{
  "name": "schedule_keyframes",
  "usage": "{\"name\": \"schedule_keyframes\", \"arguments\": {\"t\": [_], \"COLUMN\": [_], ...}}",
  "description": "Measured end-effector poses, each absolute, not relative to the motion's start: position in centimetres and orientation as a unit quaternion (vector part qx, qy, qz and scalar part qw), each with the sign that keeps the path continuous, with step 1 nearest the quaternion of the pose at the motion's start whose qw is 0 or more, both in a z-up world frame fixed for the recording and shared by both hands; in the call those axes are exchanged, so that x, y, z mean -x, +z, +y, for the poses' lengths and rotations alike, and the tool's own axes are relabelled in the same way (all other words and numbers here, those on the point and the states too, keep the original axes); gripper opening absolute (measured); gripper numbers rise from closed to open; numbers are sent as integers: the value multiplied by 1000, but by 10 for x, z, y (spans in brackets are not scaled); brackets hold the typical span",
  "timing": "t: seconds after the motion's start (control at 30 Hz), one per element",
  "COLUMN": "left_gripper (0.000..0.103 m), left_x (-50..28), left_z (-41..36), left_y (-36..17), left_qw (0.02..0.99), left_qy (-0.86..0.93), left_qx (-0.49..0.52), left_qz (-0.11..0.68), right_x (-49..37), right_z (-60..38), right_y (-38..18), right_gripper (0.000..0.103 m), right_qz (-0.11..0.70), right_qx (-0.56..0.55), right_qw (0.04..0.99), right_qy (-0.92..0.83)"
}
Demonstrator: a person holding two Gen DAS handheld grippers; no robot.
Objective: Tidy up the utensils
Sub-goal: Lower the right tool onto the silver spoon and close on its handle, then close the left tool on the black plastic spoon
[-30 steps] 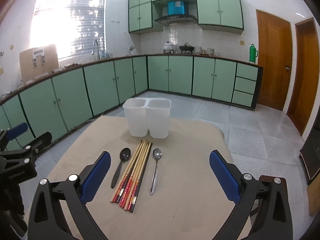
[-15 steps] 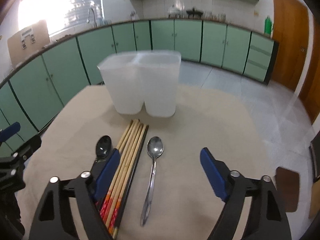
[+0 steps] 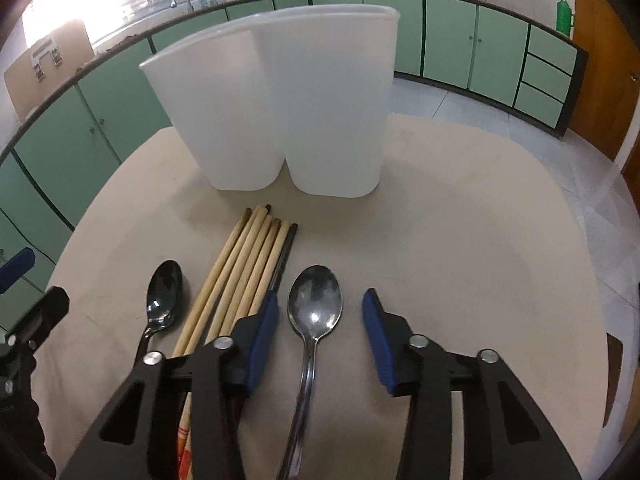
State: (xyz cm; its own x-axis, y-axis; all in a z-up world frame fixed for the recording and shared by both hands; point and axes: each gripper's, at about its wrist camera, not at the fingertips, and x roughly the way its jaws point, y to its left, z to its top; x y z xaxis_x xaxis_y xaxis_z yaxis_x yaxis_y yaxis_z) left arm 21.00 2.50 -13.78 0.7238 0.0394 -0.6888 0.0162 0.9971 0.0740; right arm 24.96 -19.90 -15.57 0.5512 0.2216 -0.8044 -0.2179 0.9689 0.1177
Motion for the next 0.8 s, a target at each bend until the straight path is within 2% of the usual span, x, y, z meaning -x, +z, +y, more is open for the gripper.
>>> {"name": "schedule_keyframes", "arguments": {"t": [0.03, 0.8], "left_gripper": [98, 98], "left_x": [-211, -267], "left_z": [23, -25], "left_y": [-139, -178], "left_qw": [927, 901], "left_qy": [3, -14], "left_qx": [-38, -36], "left_qz": [374, 432], "right_x": [-250, -242], "right_z": [-199, -201], "right_y": [-155, -156], "right_gripper": [29, 28], "right_qz": [457, 443], "right_qx": [-1, 15], "right_qw": [880, 889], "right_qy": [128, 114]}}
